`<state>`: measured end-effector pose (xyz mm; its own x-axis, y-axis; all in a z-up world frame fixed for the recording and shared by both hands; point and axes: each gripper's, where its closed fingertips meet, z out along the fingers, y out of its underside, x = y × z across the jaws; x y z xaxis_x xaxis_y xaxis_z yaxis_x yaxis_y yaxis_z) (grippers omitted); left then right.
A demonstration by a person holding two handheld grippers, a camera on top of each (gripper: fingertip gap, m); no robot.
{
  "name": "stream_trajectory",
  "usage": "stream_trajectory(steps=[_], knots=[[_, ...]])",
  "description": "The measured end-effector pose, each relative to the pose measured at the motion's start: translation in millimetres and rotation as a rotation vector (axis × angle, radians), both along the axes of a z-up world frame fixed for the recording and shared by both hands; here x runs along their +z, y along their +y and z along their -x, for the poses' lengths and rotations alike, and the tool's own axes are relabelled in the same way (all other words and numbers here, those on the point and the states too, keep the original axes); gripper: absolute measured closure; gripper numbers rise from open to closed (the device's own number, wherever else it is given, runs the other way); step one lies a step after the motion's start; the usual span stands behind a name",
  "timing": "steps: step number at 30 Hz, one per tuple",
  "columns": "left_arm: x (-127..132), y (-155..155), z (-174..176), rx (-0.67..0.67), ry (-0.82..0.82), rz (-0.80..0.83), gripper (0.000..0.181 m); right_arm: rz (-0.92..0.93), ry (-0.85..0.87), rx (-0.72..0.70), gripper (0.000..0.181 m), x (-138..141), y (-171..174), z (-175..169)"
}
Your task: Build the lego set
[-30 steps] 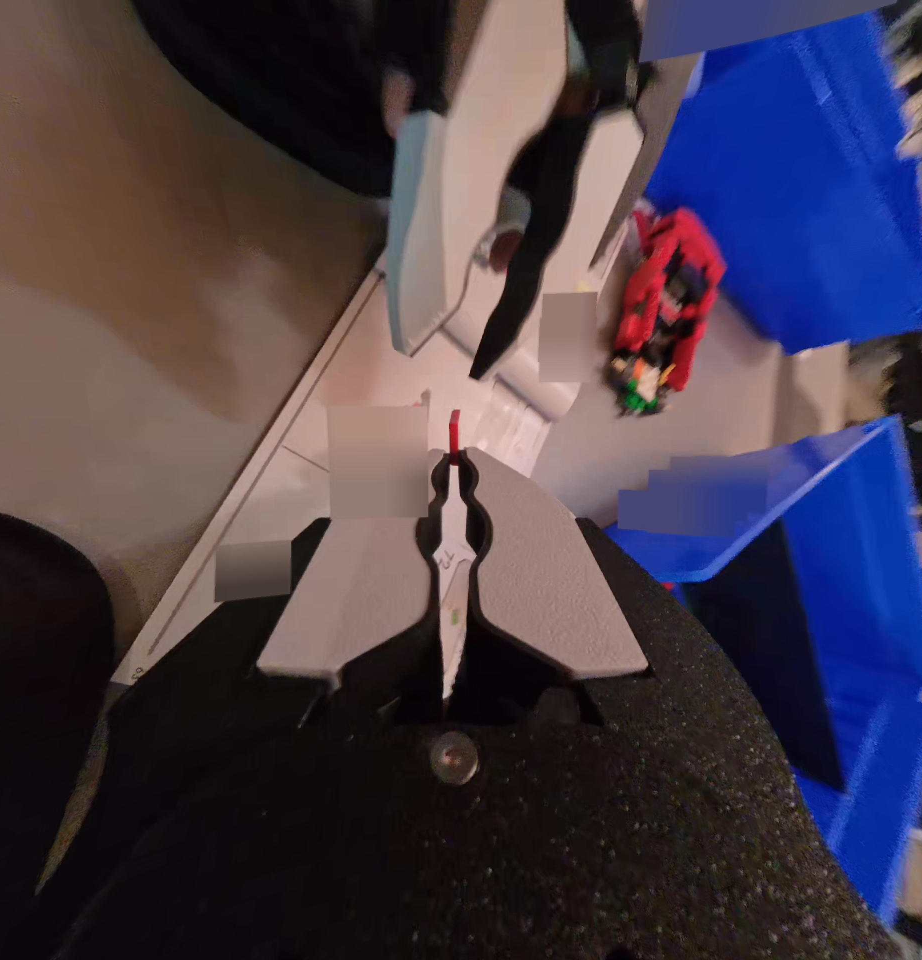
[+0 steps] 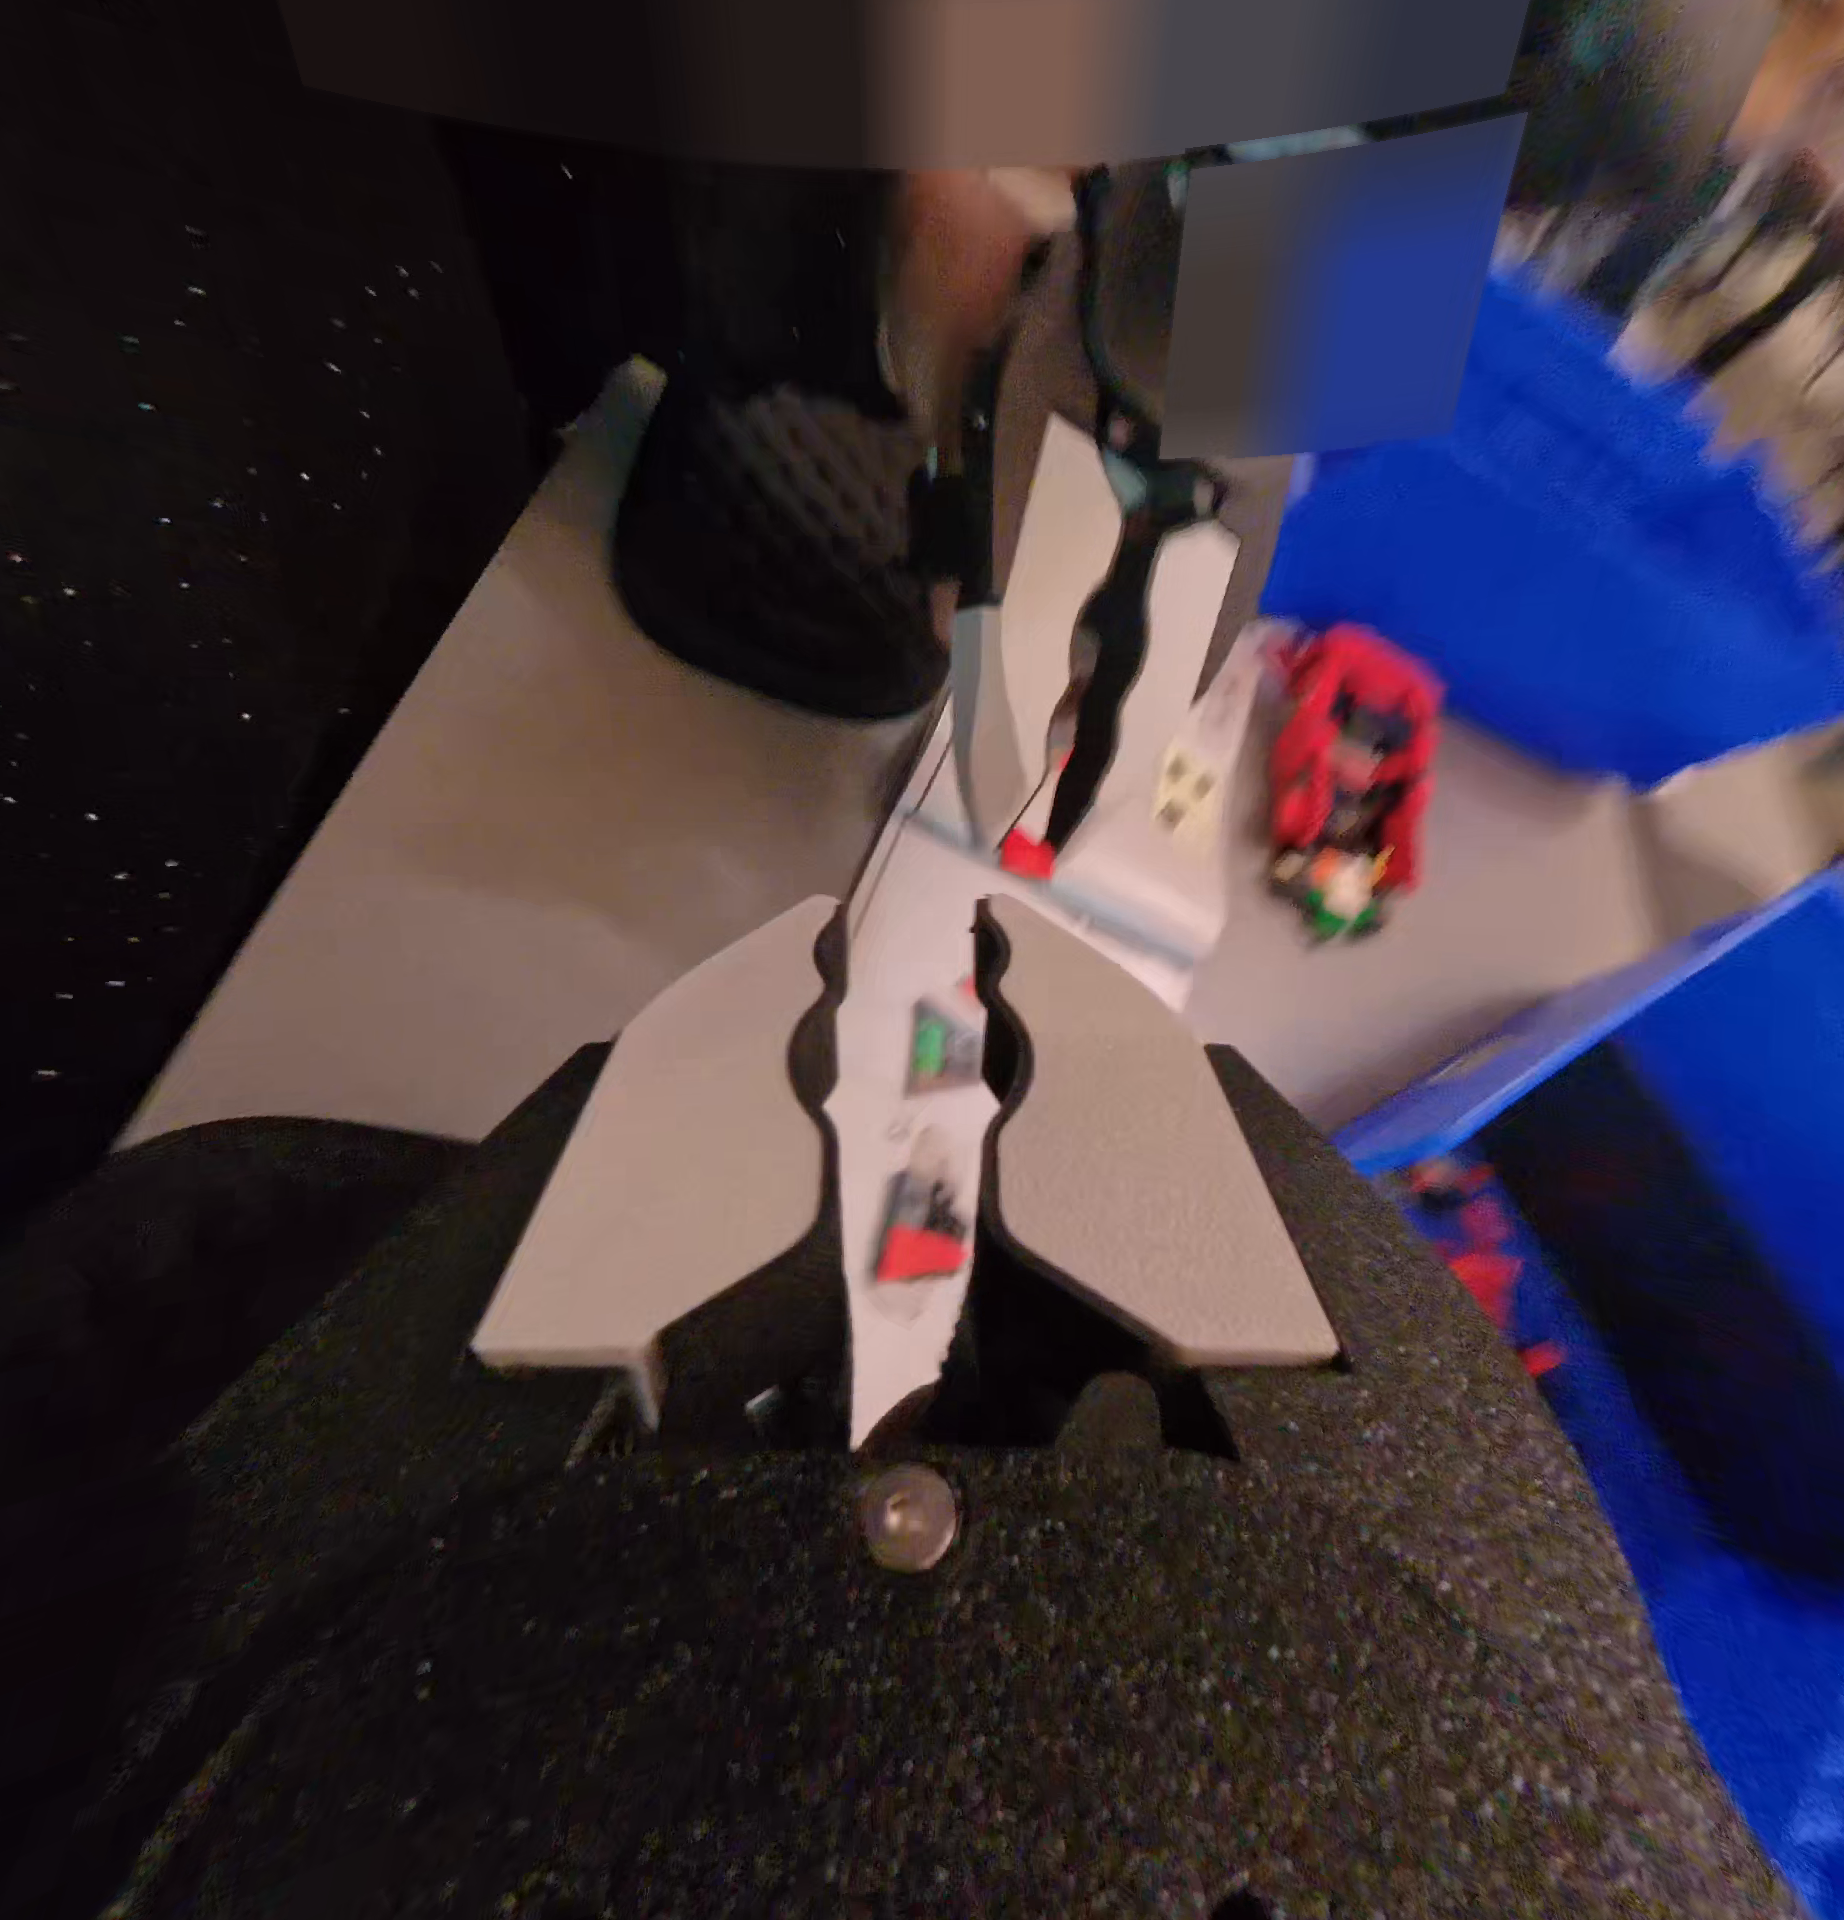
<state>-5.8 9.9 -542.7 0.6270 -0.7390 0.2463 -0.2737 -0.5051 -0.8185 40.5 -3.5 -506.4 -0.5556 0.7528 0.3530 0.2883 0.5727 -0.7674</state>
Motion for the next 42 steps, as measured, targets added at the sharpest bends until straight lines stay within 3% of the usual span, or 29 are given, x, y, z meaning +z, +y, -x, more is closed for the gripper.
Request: stream_trajectory(steps=[1,5,8,10,24,42], knots=[[-11,5,5,0.03,0.073,0.012,0.166,0.066,-0.081,-0.043,0.152,-12,6,-2],[-35,11,-10,-0.016,0.206,0.031,0.166,0.193,-0.328,-0.22,0.141,-58,31,4],[-52,17,-5,-0.027,0.391,-0.01,0.166,0.177,-0.416,-0.227,0.14,-79,33,11],[-55,17,-8,-0.057,0.429,-0.024,0.166,0.146,-0.455,-0.234,0.139,-87,36,15],[-64,16,-16,-0.137,0.448,0.03,0.165,0.18,-0.565,-0.229,0.142,-103,39,25],[-66,17,-17,-0.155,0.448,0.055,0.165,0.211,-0.547,-0.209,0.151,-104,42,30]])
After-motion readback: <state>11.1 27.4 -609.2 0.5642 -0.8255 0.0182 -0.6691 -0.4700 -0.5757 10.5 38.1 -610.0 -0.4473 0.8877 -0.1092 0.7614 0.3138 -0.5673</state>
